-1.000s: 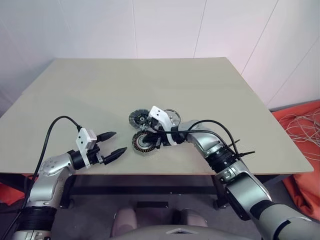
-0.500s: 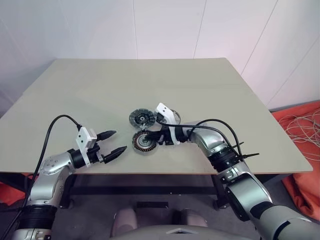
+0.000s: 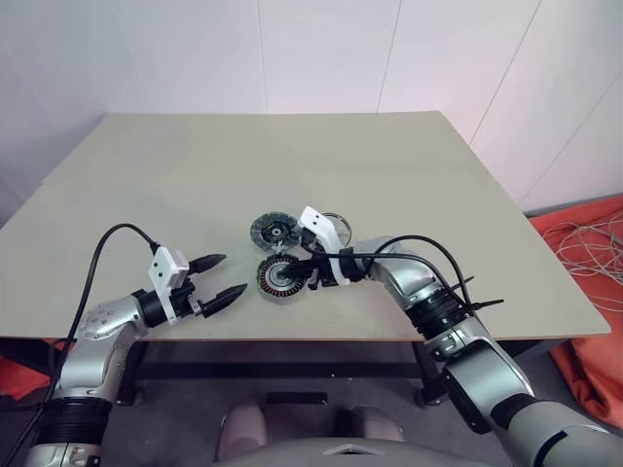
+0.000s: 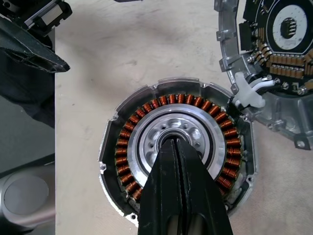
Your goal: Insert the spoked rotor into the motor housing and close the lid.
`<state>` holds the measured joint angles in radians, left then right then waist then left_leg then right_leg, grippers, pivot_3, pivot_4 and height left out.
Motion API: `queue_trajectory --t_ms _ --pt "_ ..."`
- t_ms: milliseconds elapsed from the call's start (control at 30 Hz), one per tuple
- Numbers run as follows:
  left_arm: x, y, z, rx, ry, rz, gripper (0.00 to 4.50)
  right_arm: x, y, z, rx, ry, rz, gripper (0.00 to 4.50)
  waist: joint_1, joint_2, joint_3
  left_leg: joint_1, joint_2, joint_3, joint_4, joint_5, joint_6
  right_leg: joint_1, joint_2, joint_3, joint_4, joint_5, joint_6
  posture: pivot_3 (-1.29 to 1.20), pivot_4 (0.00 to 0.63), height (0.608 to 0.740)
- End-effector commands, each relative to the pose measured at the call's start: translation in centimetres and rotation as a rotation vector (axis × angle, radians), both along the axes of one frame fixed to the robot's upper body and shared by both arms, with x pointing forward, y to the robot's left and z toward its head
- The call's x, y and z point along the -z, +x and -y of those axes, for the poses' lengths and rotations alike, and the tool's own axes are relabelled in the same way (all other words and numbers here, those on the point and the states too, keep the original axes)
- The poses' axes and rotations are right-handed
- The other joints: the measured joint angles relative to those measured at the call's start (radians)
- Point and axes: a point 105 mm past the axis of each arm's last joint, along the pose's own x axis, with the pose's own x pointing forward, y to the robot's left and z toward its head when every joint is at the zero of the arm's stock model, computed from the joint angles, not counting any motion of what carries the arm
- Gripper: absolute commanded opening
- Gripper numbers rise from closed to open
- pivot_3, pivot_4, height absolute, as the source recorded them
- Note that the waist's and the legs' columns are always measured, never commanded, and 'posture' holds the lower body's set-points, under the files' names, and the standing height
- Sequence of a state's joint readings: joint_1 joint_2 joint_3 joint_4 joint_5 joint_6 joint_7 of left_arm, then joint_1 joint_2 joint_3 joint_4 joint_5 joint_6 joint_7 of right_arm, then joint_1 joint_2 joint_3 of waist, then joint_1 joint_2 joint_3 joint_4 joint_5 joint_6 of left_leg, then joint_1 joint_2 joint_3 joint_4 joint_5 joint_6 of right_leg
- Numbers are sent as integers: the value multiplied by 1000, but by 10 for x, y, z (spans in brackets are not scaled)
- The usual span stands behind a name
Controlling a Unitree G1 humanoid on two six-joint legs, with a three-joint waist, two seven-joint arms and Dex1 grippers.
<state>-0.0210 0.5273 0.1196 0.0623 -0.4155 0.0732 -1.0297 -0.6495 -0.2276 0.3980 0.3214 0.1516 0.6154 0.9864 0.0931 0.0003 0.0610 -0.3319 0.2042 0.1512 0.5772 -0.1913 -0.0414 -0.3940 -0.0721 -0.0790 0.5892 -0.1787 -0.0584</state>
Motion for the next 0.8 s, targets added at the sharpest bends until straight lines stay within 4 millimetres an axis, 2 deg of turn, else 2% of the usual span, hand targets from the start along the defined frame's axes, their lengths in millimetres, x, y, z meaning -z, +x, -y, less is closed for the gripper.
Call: queue_trajectory --t_ms 33,133,333,433,500,667,800 --pt "-10 3 2 7 0 51 4500 -21 0 -10 -11 82 14 14 0 0 0 0 0 0 0 0 0 0 0 0 0 0 0 0 0 740" --pt "-10 4 3 10 -2 51 4500 -30 1 -15 -16 104 27 14 0 0 0 -1 0 0 0 0 0 -1 0 0 0 0 0 0 0 740" --pt "-10 5 5 12 -7 53 4500 -15 0 -16 -16 47 15 14 1 0 0 -1 0 -1 0 0 0 -1 0 0 0 0 0 0 0 740" --pt "-10 4 5 9 -7 52 4500 -1 1 -11 -10 -27 16 14 0 0 0 -1 0 0 0 0 0 -1 0 0 0 0 0 0 0 740" --pt "-10 4 5 7 -6 52 4500 1 1 -10 -5 -35 15 14 0 0 0 -1 0 0 0 0 0 -1 0 0 0 0 0 0 0 740" --pt "-10 4 4 1 -6 52 4500 -17 1 -8 -19 33 56 14 1 0 0 -1 0 0 0 0 0 -1 0 0 0 0 0 0 0 740" --pt "-10 4 3 -5 -7 53 4500 -40 2 4 4 100 69 14 3 0 0 -2 0 0 0 0 0 -1 0 0 0 0 0 0 0 740"
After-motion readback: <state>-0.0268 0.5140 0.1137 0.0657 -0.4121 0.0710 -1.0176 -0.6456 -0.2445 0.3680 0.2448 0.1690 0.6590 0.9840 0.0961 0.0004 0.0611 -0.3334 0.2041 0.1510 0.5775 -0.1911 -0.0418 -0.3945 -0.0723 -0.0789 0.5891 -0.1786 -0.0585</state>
